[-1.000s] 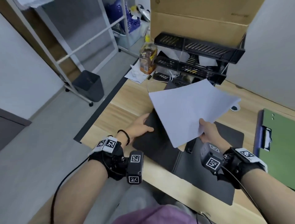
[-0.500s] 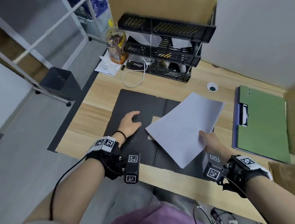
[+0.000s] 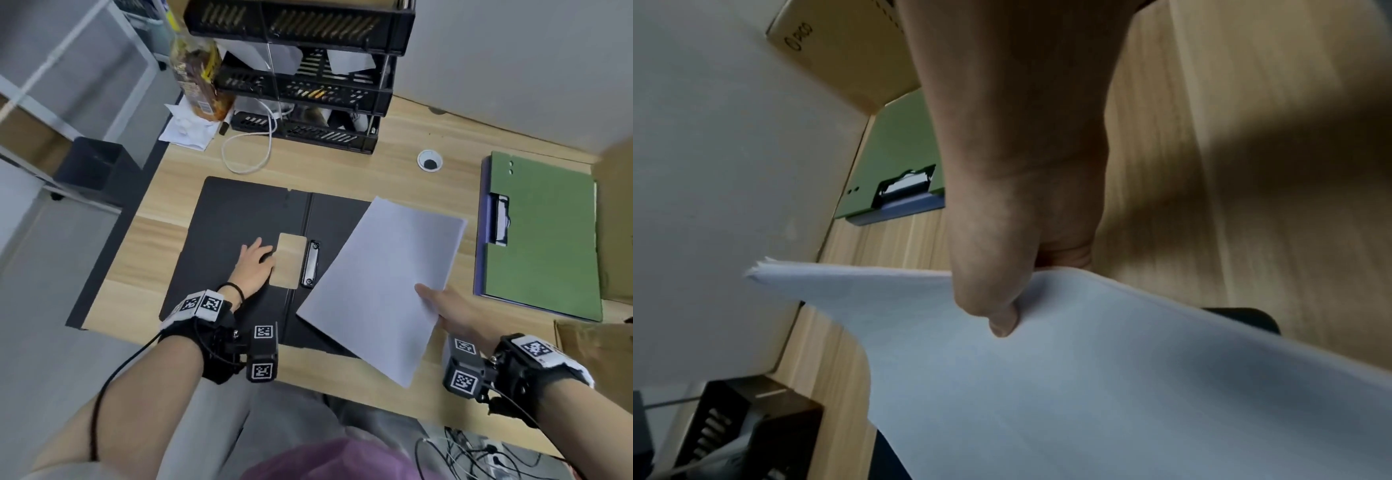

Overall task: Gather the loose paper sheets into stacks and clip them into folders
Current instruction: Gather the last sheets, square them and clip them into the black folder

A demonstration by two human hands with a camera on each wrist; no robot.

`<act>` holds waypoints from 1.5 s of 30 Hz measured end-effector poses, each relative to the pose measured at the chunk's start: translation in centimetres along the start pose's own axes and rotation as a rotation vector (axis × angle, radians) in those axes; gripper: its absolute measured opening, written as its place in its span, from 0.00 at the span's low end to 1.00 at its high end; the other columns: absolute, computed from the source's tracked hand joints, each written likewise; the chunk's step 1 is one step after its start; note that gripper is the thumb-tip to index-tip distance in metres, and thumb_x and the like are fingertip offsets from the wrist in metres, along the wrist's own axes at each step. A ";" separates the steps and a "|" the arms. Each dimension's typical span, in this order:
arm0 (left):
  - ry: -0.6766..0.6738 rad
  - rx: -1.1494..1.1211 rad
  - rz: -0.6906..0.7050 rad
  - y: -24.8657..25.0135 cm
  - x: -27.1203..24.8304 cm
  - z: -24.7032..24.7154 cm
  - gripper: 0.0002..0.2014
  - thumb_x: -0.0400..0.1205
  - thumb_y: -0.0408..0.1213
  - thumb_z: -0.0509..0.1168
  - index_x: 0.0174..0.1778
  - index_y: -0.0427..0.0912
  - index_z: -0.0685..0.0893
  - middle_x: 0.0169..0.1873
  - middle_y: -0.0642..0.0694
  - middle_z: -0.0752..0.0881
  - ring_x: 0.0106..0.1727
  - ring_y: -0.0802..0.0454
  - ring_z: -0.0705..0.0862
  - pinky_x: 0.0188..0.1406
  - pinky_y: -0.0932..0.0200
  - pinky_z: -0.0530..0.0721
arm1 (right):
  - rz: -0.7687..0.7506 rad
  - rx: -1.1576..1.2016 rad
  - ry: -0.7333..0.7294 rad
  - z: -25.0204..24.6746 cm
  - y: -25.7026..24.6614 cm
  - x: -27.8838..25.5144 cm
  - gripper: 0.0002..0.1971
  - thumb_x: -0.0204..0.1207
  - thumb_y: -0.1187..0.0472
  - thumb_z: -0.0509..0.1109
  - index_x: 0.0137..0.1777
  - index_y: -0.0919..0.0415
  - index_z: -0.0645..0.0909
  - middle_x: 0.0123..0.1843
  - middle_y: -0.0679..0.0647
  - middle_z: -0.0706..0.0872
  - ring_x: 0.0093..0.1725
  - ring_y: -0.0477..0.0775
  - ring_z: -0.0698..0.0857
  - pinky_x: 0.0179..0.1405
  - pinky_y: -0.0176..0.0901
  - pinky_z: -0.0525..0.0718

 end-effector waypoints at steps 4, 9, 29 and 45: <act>0.141 0.061 -0.037 2.5 0.1 0.7 0.20 0.80 0.43 0.63 0.68 0.45 0.80 0.74 0.41 0.72 0.77 0.41 0.67 0.75 0.51 0.65 | -0.041 -0.140 -0.078 0.5 -0.3 0.6 0.15 0.84 0.57 0.63 0.68 0.62 0.78 0.57 0.59 0.90 0.54 0.63 0.90 0.61 0.63 0.85; 0.078 0.066 -0.025 5.2 0.1 4.3 0.24 0.75 0.48 0.71 0.64 0.43 0.79 0.57 0.42 0.81 0.60 0.44 0.80 0.60 0.51 0.79 | -0.068 -0.293 -0.131 0.5 -1.1 0.1 0.14 0.84 0.56 0.61 0.63 0.60 0.81 0.55 0.61 0.91 0.54 0.65 0.90 0.62 0.66 0.84; 0.031 0.375 -0.051 7.5 0.7 4.2 0.14 0.74 0.45 0.69 0.47 0.41 0.75 0.42 0.45 0.81 0.46 0.44 0.78 0.41 0.59 0.72 | -0.090 -0.405 -0.084 0.8 -1.2 1.8 0.17 0.86 0.61 0.54 0.60 0.74 0.78 0.50 0.69 0.86 0.45 0.63 0.84 0.45 0.51 0.80; -0.104 0.271 0.009 7.1 0.5 3.3 0.20 0.76 0.41 0.68 0.64 0.44 0.77 0.50 0.46 0.84 0.55 0.45 0.83 0.59 0.51 0.80 | -0.214 -0.437 -0.129 1.7 -4.1 0.8 0.14 0.85 0.61 0.55 0.38 0.53 0.75 0.33 0.49 0.79 0.33 0.48 0.78 0.35 0.40 0.74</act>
Point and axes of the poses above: each hand's wrist, its own x-axis towards the middle knuckle, its own z-axis out of the palm, y = z × x, the point moved 5 cm from there along x, towards the middle knuckle
